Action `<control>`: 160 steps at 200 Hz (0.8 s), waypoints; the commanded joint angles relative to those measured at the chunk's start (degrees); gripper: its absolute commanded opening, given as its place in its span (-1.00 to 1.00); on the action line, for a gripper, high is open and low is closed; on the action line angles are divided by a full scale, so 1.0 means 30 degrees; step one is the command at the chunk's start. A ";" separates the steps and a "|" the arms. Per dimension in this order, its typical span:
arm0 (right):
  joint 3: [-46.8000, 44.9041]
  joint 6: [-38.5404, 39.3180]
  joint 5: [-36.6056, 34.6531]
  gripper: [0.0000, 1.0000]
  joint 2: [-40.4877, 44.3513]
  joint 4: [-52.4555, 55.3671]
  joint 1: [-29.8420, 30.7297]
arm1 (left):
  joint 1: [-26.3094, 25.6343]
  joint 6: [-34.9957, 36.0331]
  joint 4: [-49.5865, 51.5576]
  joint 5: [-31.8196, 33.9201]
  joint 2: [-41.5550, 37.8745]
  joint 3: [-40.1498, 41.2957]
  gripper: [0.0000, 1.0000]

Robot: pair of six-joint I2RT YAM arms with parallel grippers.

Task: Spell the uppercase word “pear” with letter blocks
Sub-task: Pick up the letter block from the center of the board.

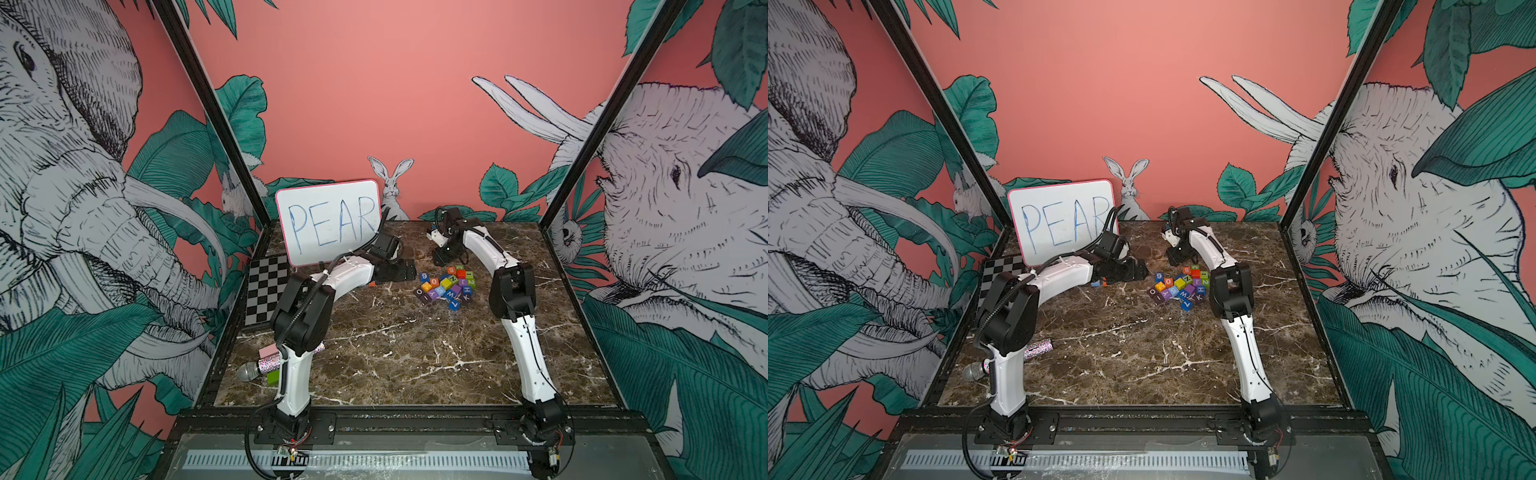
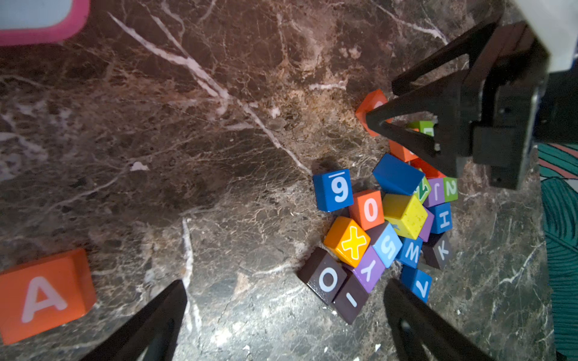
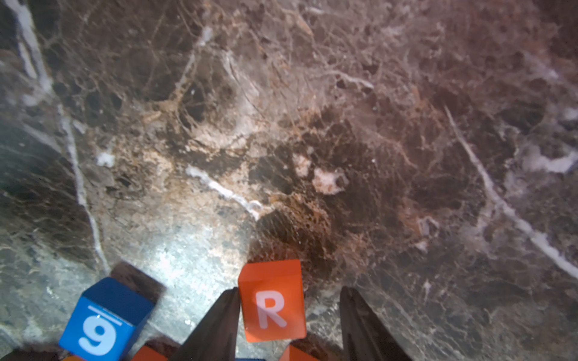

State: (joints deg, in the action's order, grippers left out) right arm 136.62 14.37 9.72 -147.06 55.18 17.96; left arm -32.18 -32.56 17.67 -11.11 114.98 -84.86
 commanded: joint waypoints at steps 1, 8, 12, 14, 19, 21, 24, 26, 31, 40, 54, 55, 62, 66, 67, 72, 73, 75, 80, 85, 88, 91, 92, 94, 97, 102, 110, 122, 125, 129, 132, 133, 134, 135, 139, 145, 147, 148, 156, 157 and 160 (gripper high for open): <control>0.0539 -0.0169 0.0204 0.06 -0.0404 0.0898 -0.0032 | 0.0093 -0.0105 0.0233 0.0187 -0.0881 0.0016 0.99; 0.0601 -0.0132 0.0215 0.05 -0.0446 0.0970 -0.0034 | 0.0093 -0.0105 0.0233 0.0160 -0.0859 -0.0003 0.99; 0.0624 -0.0134 0.0222 0.04 -0.0458 0.1000 -0.0038 | 0.0093 -0.0098 0.0233 0.0123 -0.0856 -0.0014 0.99; 0.0631 -0.0140 0.0219 0.04 -0.0460 0.1023 -0.0023 | 0.0101 -0.0103 0.0233 0.0121 -0.0855 -0.0029 0.99; 0.0633 -0.0140 0.0270 0.03 -0.0461 0.1046 -0.0020 | 0.0097 -0.0105 0.0253 0.0116 -0.0840 -0.0043 0.99; 0.0633 -0.0156 0.0290 0.03 -0.0461 0.1057 -0.0026 | 0.0094 -0.0105 0.0238 0.0112 -0.0837 -0.0043 0.99; 0.0633 -0.0186 0.0297 0.02 -0.0468 0.1067 -0.0033 | 0.0093 -0.0109 0.0233 0.0103 -0.0827 -0.0044 0.99; 0.0633 -0.0182 0.0319 0.02 -0.0463 0.1062 -0.0037 | 0.0093 -0.0128 0.0233 0.0124 -0.0812 -0.0029 0.99; 0.0626 -0.0163 0.0359 0.01 -0.0470 0.1061 -0.0038 | 0.0105 -0.0132 0.0244 0.0105 -0.0826 -0.0043 0.99; 0.0633 -0.0194 0.0432 -0.01 -0.0483 0.1063 -0.0031 | 0.0079 -0.0134 0.0244 0.0101 -0.0826 -0.0044 0.99; 0.0633 -0.0220 0.0559 -0.04 -0.0490 0.1046 -0.0038 | 0.0093 -0.0134 0.0261 0.0087 -0.0826 -0.0044 0.99; 0.0633 -0.0220 0.0564 -0.04 -0.0490 0.1053 -0.0038 | 0.0093 -0.0134 0.0261 0.0094 -0.0826 -0.0044 0.99; 0.0633 -0.0250 0.0596 -0.06 -0.0490 0.1032 -0.0038 | 0.0092 -0.0134 0.0277 0.0100 -0.0845 -0.0044 0.99; 0.0633 -0.0266 0.0643 -0.07 -0.0490 0.1031 -0.0038 | 0.0093 -0.0156 0.0263 0.0097 -0.0840 -0.0044 0.99; 0.0633 -0.0272 0.0651 -0.07 -0.0490 0.1017 -0.0038 | 0.0108 -0.0160 0.0277 0.0099 -0.0848 -0.0044 0.99; 0.0633 -0.0294 0.0657 -0.08 -0.0476 0.1031 -0.0036 | 0.0094 -0.0164 0.0314 0.0096 -0.0830 -0.0044 0.99; 0.0633 -0.0286 0.0657 -0.09 -0.0483 0.1031 -0.0037 | 0.0094 -0.0164 0.0302 0.0098 -0.0843 -0.0044 0.99; 0.0648 -0.0288 0.0665 -0.09 -0.0488 0.1031 -0.0038 | 0.0093 -0.0164 0.0301 0.0093 -0.0838 -0.0044 0.99; 0.0660 -0.0294 0.0658 -0.10 -0.0490 0.1004 -0.0038 | 0.0115 -0.0164 0.0292 0.0097 -0.0855 -0.0044 0.99; 0.0662 -0.0293 0.0696 -0.11 -0.0481 0.1002 -0.0034 | 0.0094 -0.0148 0.0303 0.0101 -0.0854 -0.0044 0.99; 0.0662 -0.0310 0.0692 -0.11 -0.0489 0.1002 -0.0037 | 0.0097 -0.0162 0.0315 0.0098 -0.0855 -0.0044 0.99; 0.0684 -0.0308 0.0692 -0.11 -0.0475 0.1002 -0.0038 | 0.0094 -0.0163 0.0309 0.0101 -0.0855 -0.0044 0.99; 0.0688 -0.0308 0.0689 -0.12 -0.0483 0.1002 -0.0038 | 0.0094 -0.0164 0.0300 0.0101 -0.0855 -0.0044 0.99; 0.0691 -0.0308 0.0695 -0.12 -0.0488 0.1017 -0.0023 | 0.0115 -0.0164 0.0301 0.0101 -0.0855 -0.0044 0.99; 0.0691 -0.0308 0.0703 -0.13 -0.0490 0.1018 -0.0036 | 0.0100 -0.0164 0.0289 0.0098 -0.0855 -0.0029 0.99; 0.0692 -0.0286 0.0688 -0.14 -0.0476 0.1006 -0.0052 | 0.0090 -0.0149 0.0292 0.0094 -0.0855 -0.0043 0.99; 0.0721 -0.0280 0.0688 -0.15 -0.0490 0.1002 -0.0038 | 0.0094 -0.0164 0.0262 0.0093 -0.0852 -0.0044 0.99; 0.0721 -0.0281 0.0690 -0.17 -0.0462 0.1000 -0.0036 | 0.0097 -0.0163 0.0262 0.0099 -0.0855 -0.0043 0.99; 0.0721 -0.0294 0.0702 -0.18 -0.0461 0.1002 -0.0038 | 0.0094 -0.0164 0.0262 0.0101 -0.0841 -0.0044 0.99; 0.0721 -0.0307 0.0703 -0.18 -0.0468 0.1002 -0.0038 | 0.0097 -0.0178 0.0262 0.0087 -0.0855 -0.0044 0.99; 0.0721 -0.0300 0.0689 -0.19 -0.0462 0.1002 -0.0038 | 0.0094 -0.0151 0.0262 0.0099 -0.0855 -0.0044 0.99; 0.0721 -0.0290 0.0688 -0.19 -0.0461 0.1002 -0.0038 | 0.0094 -0.0157 0.0262 0.0086 -0.0855 -0.0029 0.99; 0.0721 -0.0299 0.0688 -0.19 -0.0476 0.1002 -0.0038 | 0.0093 -0.0160 0.0262 0.0079 -0.0855 -0.0036 0.99; 0.0721 -0.0303 0.0688 -0.19 -0.0468 0.1002 -0.0038 | 0.0093 -0.0162 0.0262 0.0075 -0.0855 -0.0040 0.99; 0.0706 -0.0309 0.0687 -0.19 -0.0461 0.1002 -0.0032 | 0.0095 -0.0149 0.0262 0.0092 -0.0852 -0.0043 0.99; 0.0721 -0.0308 0.0688 -0.20 -0.0461 0.1002 -0.0022 | 0.0110 -0.0162 0.0262 0.0083 -0.0855 -0.0044 0.99; 0.0721 -0.0323 0.0688 -0.21 -0.0446 0.1002 -0.0034 | 0.0105 -0.0156 0.0262 0.0082 -0.0855 -0.0044 0.99; 0.0721 -0.0315 0.0687 -0.21 -0.0454 0.1002 -0.0036 | 0.0099 -0.0160 0.0262 0.0092 -0.0855 -0.0044 0.99; 0.0721 -0.0315 0.0729 -0.22 -0.0448 0.1007 -0.0045 | 0.0093 -0.0164 0.0262 0.0091 -0.0855 -0.0044 0.99; 0.0721 -0.0326 0.0738 -0.22 -0.0454 0.1005 -0.0041 | 0.0093 -0.0164 0.0277 0.0081 -0.0855 -0.0029 0.99; 0.0721 -0.0310 0.0723 -0.23 -0.0442 0.1002 -0.0024 | 0.0101 -0.0149 0.0271 0.0088 -0.0848 -0.0042 0.99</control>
State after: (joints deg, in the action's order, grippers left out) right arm 137.16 13.45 11.18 -147.81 56.51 17.96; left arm -32.14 -32.56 17.67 -11.14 114.98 -84.86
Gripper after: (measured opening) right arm 0.394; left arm 0.994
